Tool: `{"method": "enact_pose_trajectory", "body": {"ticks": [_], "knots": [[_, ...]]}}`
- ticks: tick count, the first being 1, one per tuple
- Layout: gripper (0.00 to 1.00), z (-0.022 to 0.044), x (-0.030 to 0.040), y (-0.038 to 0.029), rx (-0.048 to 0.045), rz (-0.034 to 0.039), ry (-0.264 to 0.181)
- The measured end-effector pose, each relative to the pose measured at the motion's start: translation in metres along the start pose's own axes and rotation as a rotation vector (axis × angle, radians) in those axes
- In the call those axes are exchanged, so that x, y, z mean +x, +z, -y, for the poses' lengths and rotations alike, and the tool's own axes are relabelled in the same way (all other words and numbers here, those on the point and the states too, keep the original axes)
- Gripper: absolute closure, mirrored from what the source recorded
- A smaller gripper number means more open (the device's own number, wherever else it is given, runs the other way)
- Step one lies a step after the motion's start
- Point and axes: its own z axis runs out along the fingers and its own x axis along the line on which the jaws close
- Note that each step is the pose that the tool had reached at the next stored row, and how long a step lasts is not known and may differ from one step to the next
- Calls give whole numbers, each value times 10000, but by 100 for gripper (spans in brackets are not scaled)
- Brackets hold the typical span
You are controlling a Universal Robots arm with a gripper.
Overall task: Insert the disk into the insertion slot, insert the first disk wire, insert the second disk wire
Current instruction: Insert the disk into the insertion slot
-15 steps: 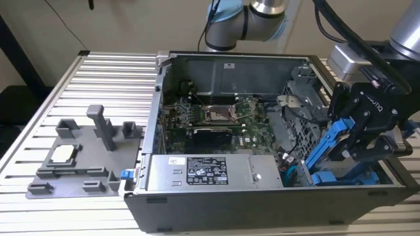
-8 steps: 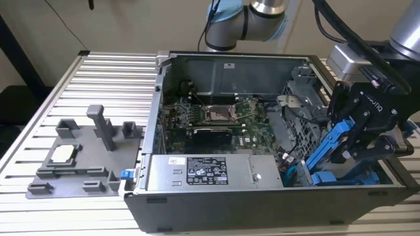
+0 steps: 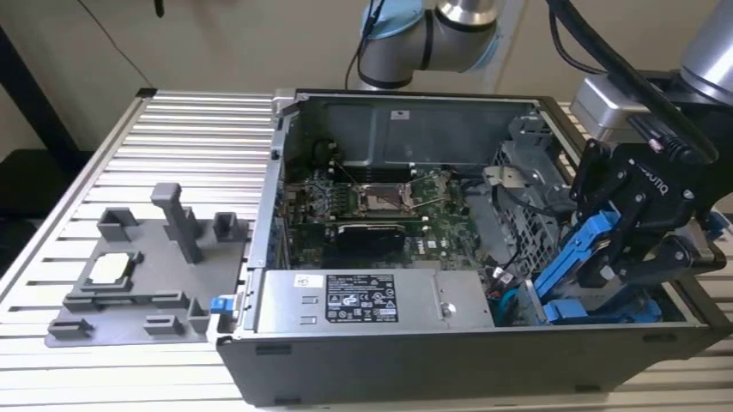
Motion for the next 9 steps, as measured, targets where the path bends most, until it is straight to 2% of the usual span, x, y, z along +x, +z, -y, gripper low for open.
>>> {"method": "enact_pose_trajectory", "body": {"ticks": [2, 4, 9], "knots": [[55, 0, 0, 0, 0, -1, 0], [67, 0, 0, 1, 1, 0, 1], [67, -9, -22, 1, 1, -1, 10]]}}
